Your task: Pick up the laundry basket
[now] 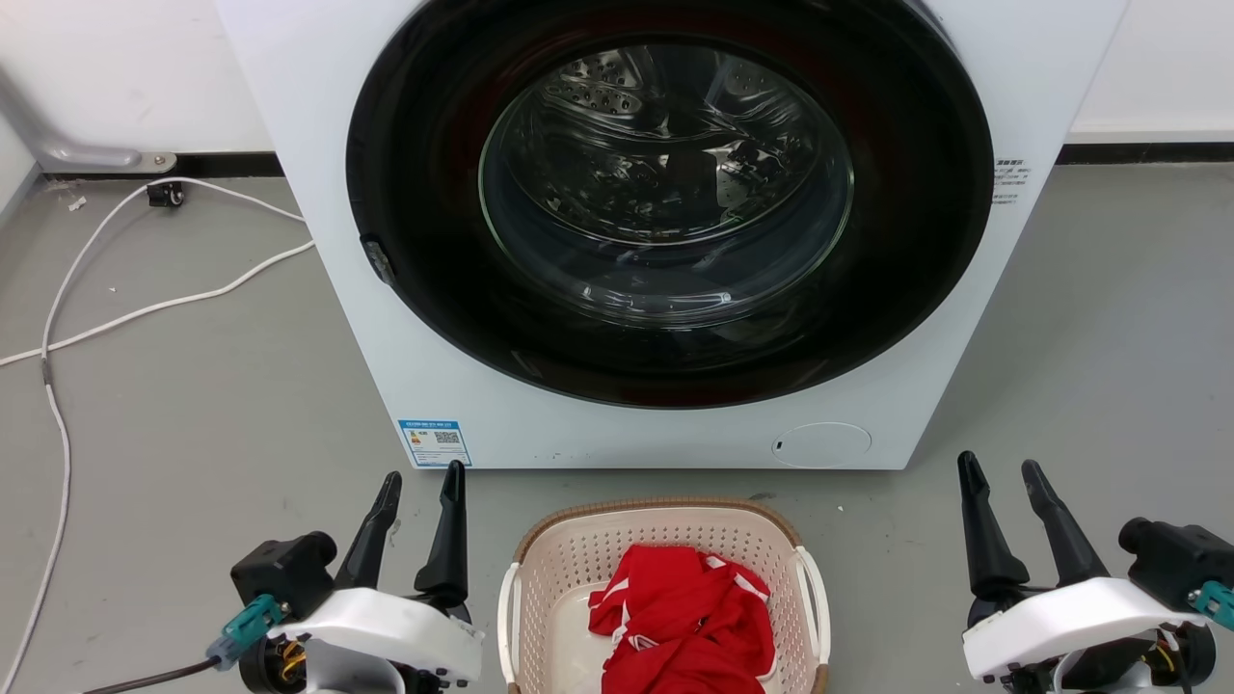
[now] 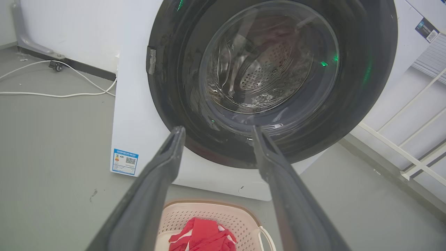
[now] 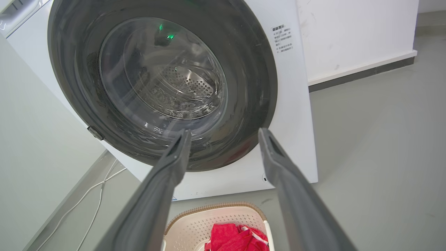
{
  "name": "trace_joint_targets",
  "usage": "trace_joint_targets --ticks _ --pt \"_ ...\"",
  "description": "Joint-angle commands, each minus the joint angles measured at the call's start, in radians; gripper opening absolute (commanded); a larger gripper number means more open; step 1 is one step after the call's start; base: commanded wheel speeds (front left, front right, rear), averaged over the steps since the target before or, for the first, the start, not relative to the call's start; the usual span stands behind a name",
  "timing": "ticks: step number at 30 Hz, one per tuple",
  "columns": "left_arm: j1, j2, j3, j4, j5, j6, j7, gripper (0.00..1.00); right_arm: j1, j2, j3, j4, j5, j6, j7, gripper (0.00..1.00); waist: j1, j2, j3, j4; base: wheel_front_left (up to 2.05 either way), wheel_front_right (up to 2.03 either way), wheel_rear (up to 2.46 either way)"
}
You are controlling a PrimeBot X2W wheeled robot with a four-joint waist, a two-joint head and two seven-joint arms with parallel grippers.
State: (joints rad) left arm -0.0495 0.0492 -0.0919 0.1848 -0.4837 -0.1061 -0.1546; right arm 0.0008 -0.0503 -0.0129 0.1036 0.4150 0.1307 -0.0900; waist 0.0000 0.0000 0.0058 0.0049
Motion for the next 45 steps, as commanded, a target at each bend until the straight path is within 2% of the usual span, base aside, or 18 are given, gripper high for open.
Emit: trace_joint_targets --ticks 1,21,45 --pt "-0.001 0.003 -0.004 -0.010 0.024 0.001 -0.010 1.00 0.002 -0.001 0.003 -0.014 -0.027 0.000 -0.008 1.00 0.0000 0.0000 0.000 0.000 0.00 0.00 0.00" --pt "0.003 0.003 -0.035 -0.002 0.237 0.011 -0.061 1.00 0.015 0.000 0.010 -0.030 -0.243 0.000 -0.015 1.00 0.0000 0.0000 0.012 0.004 0.00 0.00 0.00" --pt "0.019 0.002 -0.035 0.028 0.392 0.016 -0.107 1.00 0.039 0.000 0.038 -0.050 -0.405 0.000 -0.035 1.00 0.0000 0.0000 0.013 -0.001 0.00 0.00 0.00"
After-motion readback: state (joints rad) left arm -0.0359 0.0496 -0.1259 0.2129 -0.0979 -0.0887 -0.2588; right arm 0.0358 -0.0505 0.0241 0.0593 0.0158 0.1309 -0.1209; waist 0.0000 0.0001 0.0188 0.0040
